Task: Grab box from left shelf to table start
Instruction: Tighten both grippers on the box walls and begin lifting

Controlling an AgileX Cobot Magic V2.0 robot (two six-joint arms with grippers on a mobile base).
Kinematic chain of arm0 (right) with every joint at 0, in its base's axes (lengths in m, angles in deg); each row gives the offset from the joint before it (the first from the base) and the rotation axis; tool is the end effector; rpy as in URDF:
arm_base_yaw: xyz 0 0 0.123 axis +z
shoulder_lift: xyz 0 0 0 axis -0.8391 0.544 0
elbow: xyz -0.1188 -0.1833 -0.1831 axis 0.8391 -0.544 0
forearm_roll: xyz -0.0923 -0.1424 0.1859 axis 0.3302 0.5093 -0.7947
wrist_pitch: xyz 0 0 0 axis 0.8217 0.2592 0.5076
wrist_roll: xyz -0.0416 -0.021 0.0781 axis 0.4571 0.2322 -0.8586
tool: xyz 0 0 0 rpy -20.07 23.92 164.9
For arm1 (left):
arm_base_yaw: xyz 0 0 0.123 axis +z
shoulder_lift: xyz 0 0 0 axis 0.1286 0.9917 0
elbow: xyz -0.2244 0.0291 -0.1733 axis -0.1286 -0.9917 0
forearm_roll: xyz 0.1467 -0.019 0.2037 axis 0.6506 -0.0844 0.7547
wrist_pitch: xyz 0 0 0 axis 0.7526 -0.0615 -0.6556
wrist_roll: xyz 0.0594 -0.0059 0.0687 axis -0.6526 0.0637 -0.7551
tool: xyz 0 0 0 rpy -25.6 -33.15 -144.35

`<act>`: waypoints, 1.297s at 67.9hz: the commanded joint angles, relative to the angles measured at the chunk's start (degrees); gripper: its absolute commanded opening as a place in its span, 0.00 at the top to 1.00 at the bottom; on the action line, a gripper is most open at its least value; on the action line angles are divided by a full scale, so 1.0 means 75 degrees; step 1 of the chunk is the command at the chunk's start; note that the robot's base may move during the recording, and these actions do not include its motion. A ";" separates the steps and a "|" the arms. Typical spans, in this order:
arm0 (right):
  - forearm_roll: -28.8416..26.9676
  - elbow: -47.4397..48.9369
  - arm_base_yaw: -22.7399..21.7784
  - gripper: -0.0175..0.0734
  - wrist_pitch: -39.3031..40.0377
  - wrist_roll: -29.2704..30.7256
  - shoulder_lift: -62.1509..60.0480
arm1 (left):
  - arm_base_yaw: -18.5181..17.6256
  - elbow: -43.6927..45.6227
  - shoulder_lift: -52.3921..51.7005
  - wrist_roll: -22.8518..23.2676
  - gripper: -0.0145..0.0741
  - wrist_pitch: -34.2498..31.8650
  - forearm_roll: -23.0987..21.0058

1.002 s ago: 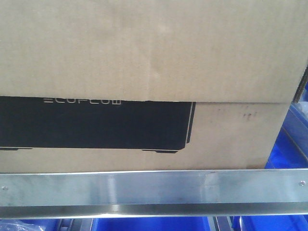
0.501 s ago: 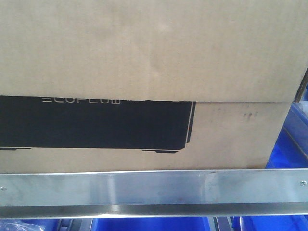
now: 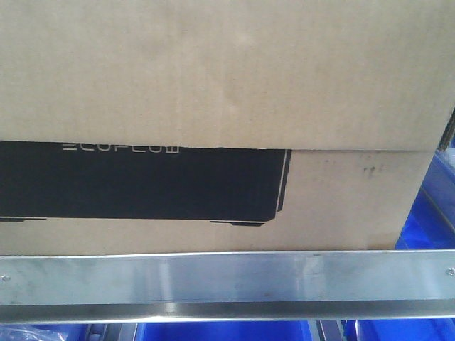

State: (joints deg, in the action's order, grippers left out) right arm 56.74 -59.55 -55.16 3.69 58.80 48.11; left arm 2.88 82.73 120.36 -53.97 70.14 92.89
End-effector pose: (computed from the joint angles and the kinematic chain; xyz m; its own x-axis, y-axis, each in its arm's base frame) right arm 0.0370 0.0012 0.2772 0.0946 0.0305 -0.9950 -0.0354 0.9990 0.0273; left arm 0.2548 -0.0127 0.4003 -0.8415 0.0412 -0.5387 0.0142 0.9984 0.0543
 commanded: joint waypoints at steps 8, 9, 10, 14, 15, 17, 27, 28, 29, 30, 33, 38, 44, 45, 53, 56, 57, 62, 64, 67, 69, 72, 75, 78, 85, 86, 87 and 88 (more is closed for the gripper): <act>-0.0291 0.2093 0.0142 0.15 -0.1027 0.0055 0.1371 | 0.0009 0.0271 -0.0188 0.0038 0.46 -0.0220 0.0062; -0.0372 0.2234 0.0165 0.15 -0.1151 0.0079 0.1508 | 0.0009 0.0271 -0.0188 0.0038 0.46 -0.0220 0.0062; -0.0458 0.2375 0.0199 0.16 -0.1272 0.0098 0.1649 | 0.0009 0.0271 -0.0188 0.0038 0.46 -0.0220 0.0062; -0.0916 0.2989 0.0311 0.16 -0.1769 0.0261 0.2315 | 0.0009 0.0271 -0.0188 0.0038 0.46 -0.0220 0.0062; -0.0971 0.3056 0.0346 0.16 -0.1817 0.0328 0.2389 | 0.0009 0.0271 -0.0188 0.0038 0.46 -0.0220 0.0062; -0.1266 0.3318 0.0411 0.17 -0.1993 0.0506 0.2683 | 0.0009 0.0271 -0.0188 0.0038 0.46 -0.0220 0.0062; -0.2524 0.4593 0.0794 0.17 -0.2482 0.1875 0.4273 | 0.0009 0.0271 -0.0188 0.0038 0.46 -0.0209 0.0062; -0.2595 0.4649 0.0822 0.17 -0.2511 0.1962 0.4345 | 0.0009 0.0271 -0.0188 0.0038 0.46 -0.0209 0.0062; -0.2653 0.4761 0.0850 0.17 -0.2569 0.2034 0.4488 | 0.0009 0.0271 -0.0188 0.0038 0.46 -0.0209 0.0062; -0.2690 0.4927 0.0880 0.17 -0.2630 0.2080 0.4708 | 0.0009 0.0271 -0.0188 0.0038 0.46 -0.0209 0.0062; -0.2719 0.5315 0.0954 0.17 -0.2957 0.2087 0.5242 | 0.0009 0.0271 -0.0188 0.0038 0.46 -0.0209 0.0062; -0.2719 0.5871 0.0969 0.17 -0.3554 0.2080 0.6045 | 0.0009 0.0271 -0.0188 0.0038 0.46 -0.0209 0.0062; -0.2719 0.6688 0.0969 0.17 -0.4427 0.2037 0.7116 | 0.0009 0.0271 -0.0188 0.0038 0.46 -0.0223 0.0062; -0.2719 0.6805 0.0969 0.17 -0.4531 0.2007 0.7259 | 0.0009 0.0271 -0.0188 0.0038 0.46 -0.0223 0.0062; -0.2614 0.7866 0.0969 0.17 -0.5155 0.1340 0.8429 | 0.0009 0.0271 -0.0188 0.0038 0.46 -0.0223 0.0062; -0.2501 0.8210 0.0969 0.17 -0.5309 0.1172 0.8780 | 0.0009 0.0271 -0.0188 0.0038 0.46 -0.0223 0.0062; -0.2443 0.8255 0.0969 0.17 -0.5327 0.1117 0.8826 | 0.0009 0.0271 -0.0188 0.0038 0.46 -0.0223 0.0062; -0.2029 0.8733 0.1002 0.17 -0.5535 0.0765 0.9332 | 0.0009 0.0271 -0.0188 0.0038 0.46 -0.0223 0.0062; -0.1854 0.8830 0.1058 0.17 -0.5575 0.0611 0.9446 | 0.0009 0.0271 -0.0188 0.0038 0.46 -0.0223 0.0062; -0.1608 0.9004 0.1176 0.17 -0.5638 0.0391 0.9692 | 0.0009 0.0271 -0.0188 0.0038 0.46 -0.0223 0.0062; -0.1462 0.9080 0.1281 0.17 -0.5639 0.0210 0.9822 | 0.0009 0.0271 -0.0188 0.0038 0.46 -0.0238 0.0062; -0.1201 0.9163 0.1510 0.17 -0.5622 0.0077 1.0010 | 0.0009 0.0271 -0.0188 0.0038 0.46 -0.0238 0.0062; -0.0899 0.9199 0.1698 0.17 -0.5591 -0.0109 1.0213 | 0.0009 0.0271 -0.0188 0.0038 0.46 -0.0238 0.0062; -0.0580 0.9227 0.1853 0.17 -0.5609 -0.0351 1.0378 | 0.0009 0.0271 -0.0188 0.0038 0.46 -0.0238 0.0062; 0.0142 0.9241 0.2013 0.18 -0.5765 -0.0985 1.0694 | 0.0009 0.0271 -0.0188 0.0038 0.46 -0.0238 0.0062; 0.0206 0.9241 0.2013 0.19 -0.5787 -0.1059 1.0722 | 0.0009 0.0271 -0.0188 0.0038 0.46 -0.0238 0.0062; 0.0272 0.9241 0.2013 0.20 -0.5807 -0.1130 1.0756 | 0.0009 0.0271 -0.0188 0.0038 0.46 -0.0238 0.0062; 0.0333 0.9241 0.2013 0.22 -0.5820 -0.1229 1.0784 | 0.0009 0.0271 -0.0188 0.0038 0.46 -0.0238 0.0062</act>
State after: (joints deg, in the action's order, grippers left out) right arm 54.78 7.59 -40.21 -41.37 53.38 129.53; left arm 2.88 82.73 120.36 -53.97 70.60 92.89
